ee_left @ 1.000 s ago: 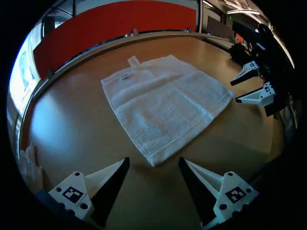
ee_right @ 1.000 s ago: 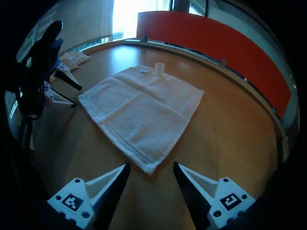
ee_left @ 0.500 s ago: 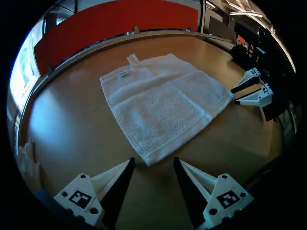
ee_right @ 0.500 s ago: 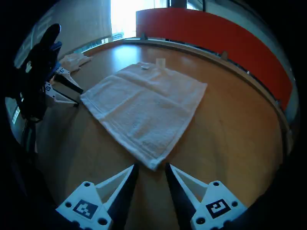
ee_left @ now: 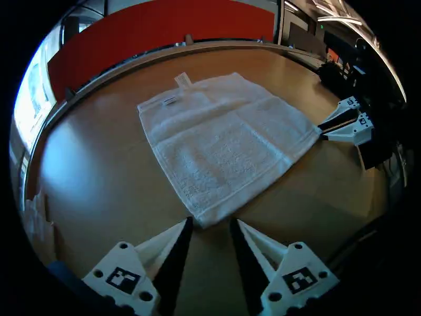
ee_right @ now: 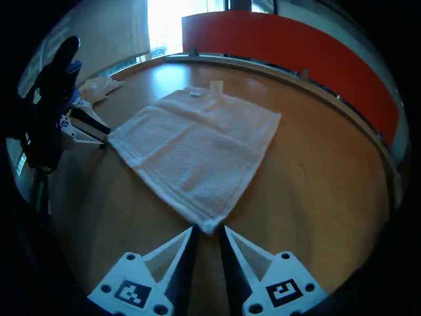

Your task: Fold towel

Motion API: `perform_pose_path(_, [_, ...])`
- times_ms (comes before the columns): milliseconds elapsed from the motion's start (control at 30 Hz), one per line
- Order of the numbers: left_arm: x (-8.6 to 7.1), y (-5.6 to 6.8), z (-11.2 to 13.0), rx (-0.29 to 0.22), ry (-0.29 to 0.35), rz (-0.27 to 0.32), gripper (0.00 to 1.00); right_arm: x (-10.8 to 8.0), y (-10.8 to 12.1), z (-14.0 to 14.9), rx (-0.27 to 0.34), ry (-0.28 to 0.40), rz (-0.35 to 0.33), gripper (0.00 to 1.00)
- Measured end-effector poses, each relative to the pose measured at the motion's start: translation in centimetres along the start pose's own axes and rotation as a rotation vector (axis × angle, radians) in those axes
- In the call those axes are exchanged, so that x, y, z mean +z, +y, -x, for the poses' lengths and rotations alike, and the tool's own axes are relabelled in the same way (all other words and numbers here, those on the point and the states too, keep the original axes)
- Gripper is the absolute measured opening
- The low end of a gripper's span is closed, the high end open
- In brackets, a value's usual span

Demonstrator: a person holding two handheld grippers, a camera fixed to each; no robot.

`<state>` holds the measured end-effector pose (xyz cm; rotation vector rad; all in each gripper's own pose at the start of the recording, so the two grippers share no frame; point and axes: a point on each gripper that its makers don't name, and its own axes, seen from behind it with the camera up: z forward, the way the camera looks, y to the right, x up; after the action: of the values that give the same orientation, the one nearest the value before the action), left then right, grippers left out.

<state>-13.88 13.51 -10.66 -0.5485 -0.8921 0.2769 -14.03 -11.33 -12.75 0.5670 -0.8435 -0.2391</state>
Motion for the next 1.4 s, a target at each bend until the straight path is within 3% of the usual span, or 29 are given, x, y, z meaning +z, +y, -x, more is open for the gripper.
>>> perform_pose_path(267, [0.1,0.3,-0.1,-0.003,0.006,-0.009,0.29,0.0,-0.2,-0.1,0.001,0.002,0.012,0.17])
perform_pose_path(467, [0.0,-0.1,0.0,-0.019,0.007,-0.031,0.12,0.0,-0.2,-0.1,-0.002,0.003,0.022,0.14])
perform_pose_path(700, [0.0,-0.1,0.0,-0.008,0.012,-0.039,0.1,-0.2,-0.1,-0.3,-0.012,0.004,0.025,0.11])
perform_pose_path(1067, [-0.4,-0.3,-0.2,-0.042,0.014,-0.042,0.09,-1.1,0.1,-1.0,-0.02,0.023,0.027,0.11])
perform_pose_path(1400, [-2.5,-0.3,-1.5,-0.08,0.032,-0.037,0.09,-3.0,-0.2,-3.3,-0.041,0.063,0.023,0.1])
